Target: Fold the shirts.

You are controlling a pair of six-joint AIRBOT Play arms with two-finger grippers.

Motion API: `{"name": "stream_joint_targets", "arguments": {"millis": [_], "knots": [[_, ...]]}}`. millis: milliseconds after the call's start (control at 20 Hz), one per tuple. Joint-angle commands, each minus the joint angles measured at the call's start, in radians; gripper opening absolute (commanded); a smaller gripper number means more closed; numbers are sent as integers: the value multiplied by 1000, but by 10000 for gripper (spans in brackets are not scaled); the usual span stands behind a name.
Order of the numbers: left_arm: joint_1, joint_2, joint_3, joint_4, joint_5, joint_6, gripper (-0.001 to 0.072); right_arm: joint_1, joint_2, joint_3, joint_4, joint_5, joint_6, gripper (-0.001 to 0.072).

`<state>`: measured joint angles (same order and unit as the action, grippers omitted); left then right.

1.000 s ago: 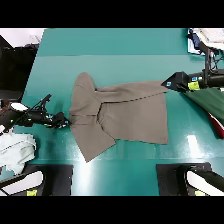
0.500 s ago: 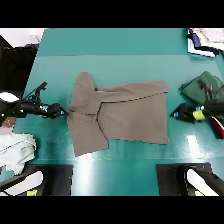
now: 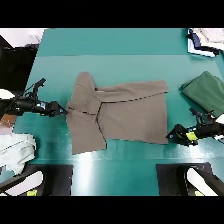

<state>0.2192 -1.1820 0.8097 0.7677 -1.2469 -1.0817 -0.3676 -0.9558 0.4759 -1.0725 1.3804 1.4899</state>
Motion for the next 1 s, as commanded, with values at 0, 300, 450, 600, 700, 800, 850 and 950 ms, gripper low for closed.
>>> {"name": "stream_joint_targets", "arguments": {"millis": [0,300,450,600,700,800,850,950], "knots": [[1,1,2,0,-12,0,27,40,-62,-23,-1,-52,1,409],[1,1,2,0,-28,1,27,137,-82,-21,-2,-112,1,119],[1,1,26,12,-72,8,26,126,10,-18,1,-141,1,18],[1,1,199,13,-129,-20,26,90,127,98,8,-143,3,17],[1,1,384,14,-182,-62,26,60,180,243,8,-149,14,17],[1,1,583,23,-215,-142,26,28,196,415,8,-151,14,17],[1,1,684,34,-220,-166,27,13,187,511,8,-149,16,17],[1,1,863,79,-220,-182,26,-10,138,701,8,-134,29,17]]}}
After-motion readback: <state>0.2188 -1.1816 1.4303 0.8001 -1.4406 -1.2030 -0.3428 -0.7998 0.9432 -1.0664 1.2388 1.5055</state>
